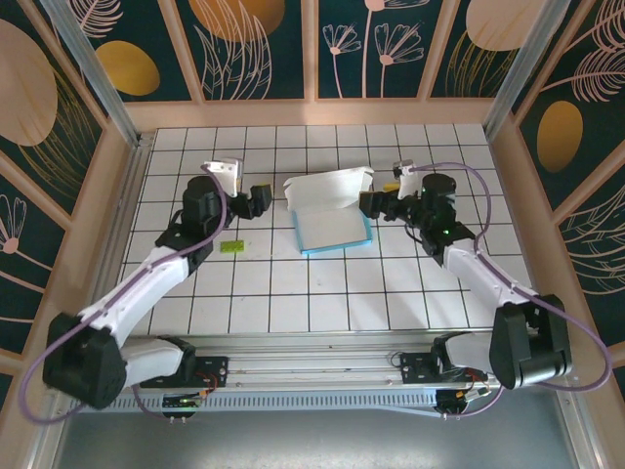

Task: Fold the paper box

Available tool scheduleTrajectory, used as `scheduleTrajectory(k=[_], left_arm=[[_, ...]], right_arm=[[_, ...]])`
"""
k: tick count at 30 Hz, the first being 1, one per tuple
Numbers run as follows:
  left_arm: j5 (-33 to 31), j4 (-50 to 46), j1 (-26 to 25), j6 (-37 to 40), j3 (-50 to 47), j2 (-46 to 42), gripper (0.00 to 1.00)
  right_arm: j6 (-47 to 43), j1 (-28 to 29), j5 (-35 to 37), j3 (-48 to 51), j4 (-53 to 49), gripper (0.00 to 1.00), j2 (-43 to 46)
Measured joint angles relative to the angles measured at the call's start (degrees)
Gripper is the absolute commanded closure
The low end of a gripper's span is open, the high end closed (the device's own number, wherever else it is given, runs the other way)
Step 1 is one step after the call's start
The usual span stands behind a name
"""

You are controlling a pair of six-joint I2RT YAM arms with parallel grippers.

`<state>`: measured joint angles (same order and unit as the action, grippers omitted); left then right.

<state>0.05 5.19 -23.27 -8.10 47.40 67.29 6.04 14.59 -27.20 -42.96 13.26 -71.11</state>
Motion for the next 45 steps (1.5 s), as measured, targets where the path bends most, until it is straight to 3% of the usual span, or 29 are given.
scheduleTrajectory(k=[2,4,11,17,22,33,36,40,45], left_arm=[[-4.35,-6.08,0.02,11.76,0.02,-1.25,0.09],[-5.77,-11.91,0.87,21.49,0.15,0.39,0.08],[2.21,-28.13,11.28,50.60,0.90,9.64,0.09],[6.51,-31.43,15.63,65.16,3.15,20.17,0.10],[9.29,-33.68,15.78,71.38,7.82,27.36,0.11],[11.45,-34.36,15.78,76.87,12.52,34.88,0.21],[11.91,-34.99,15.89,77.29,12.72,34.95,0.38],[12.94,-37.79,15.82,77.50,12.48,35.10,0.79],[13.03,-37.92,15.85,77.29,12.50,34.64,0.83]], right_arm=[[-0.42,-0.20,-1.81,0.00,-0.20,0.01,0.87],[-1.18,-0.48,-3.69,-0.07,-0.68,0.01,0.96],[-0.04,-0.79,-9.16,-0.79,-2.64,0.01,1.81],[3.30,1.07,-13.00,1.75,3.72,0.01,6.05],[2.86,4.74,-13.42,1.99,4.55,0.01,6.58],[2.89,6.05,-12.59,1.81,4.37,0.01,6.45],[2.95,6.05,-11.72,1.77,4.13,0.01,6.40],[3.28,6.05,-11.21,1.77,4.07,0.01,6.40],[3.30,6.10,-10.08,1.75,3.76,0.01,6.40]])
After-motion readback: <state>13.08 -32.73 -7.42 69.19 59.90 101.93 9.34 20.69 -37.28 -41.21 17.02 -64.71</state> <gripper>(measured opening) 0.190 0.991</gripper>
